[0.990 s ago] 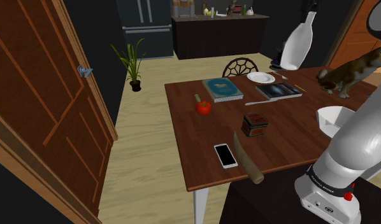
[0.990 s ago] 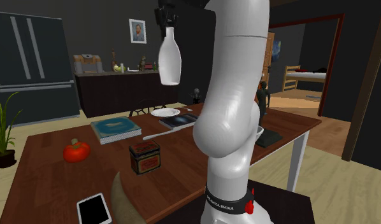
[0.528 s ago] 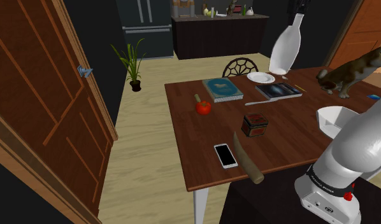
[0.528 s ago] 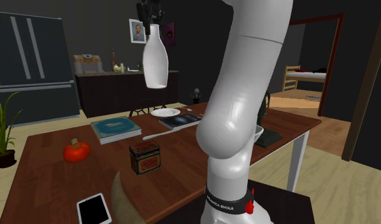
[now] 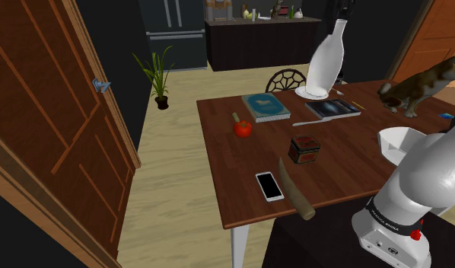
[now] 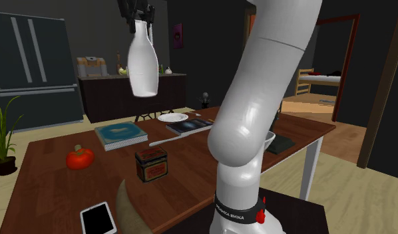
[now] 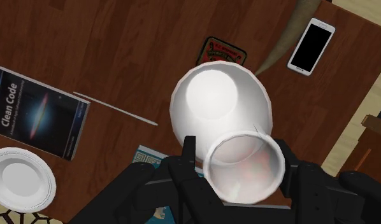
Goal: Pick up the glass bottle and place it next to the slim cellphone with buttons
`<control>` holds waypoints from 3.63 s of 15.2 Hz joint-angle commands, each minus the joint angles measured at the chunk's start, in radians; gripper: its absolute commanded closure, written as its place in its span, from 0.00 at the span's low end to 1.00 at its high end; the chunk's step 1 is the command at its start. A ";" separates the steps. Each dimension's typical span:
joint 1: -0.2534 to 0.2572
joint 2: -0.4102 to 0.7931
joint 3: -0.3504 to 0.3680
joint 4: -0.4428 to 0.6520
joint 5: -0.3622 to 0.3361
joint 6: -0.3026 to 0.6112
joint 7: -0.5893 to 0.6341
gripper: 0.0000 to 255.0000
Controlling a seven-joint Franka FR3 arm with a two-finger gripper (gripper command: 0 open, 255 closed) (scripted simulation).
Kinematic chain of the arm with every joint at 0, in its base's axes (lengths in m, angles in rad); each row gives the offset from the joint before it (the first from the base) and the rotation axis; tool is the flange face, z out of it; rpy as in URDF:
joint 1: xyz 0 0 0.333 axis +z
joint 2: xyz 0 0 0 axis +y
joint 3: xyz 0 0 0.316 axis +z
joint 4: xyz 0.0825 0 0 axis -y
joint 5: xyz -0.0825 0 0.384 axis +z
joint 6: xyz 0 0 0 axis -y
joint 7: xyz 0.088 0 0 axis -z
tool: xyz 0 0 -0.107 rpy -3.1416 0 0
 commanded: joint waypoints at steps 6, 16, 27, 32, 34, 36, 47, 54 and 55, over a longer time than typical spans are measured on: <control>0.057 -0.014 0.128 -0.014 0.040 -0.003 0.195 1.00; 0.141 0.065 0.296 0.061 0.093 0.005 0.457 1.00; 0.259 0.297 0.468 0.325 0.081 -0.019 0.745 1.00; 0.351 0.481 0.535 0.564 0.024 -0.078 0.877 1.00; 0.380 0.525 0.545 0.610 0.008 -0.081 0.908 1.00; 0.368 0.486 0.542 0.521 0.022 -0.030 0.902 1.00; 0.336 0.357 0.529 0.187 0.062 0.180 0.875 1.00; 0.330 0.312 0.525 0.034 0.075 0.290 0.864 1.00; 0.329 0.307 0.524 0.014 0.076 0.305 0.863 1.00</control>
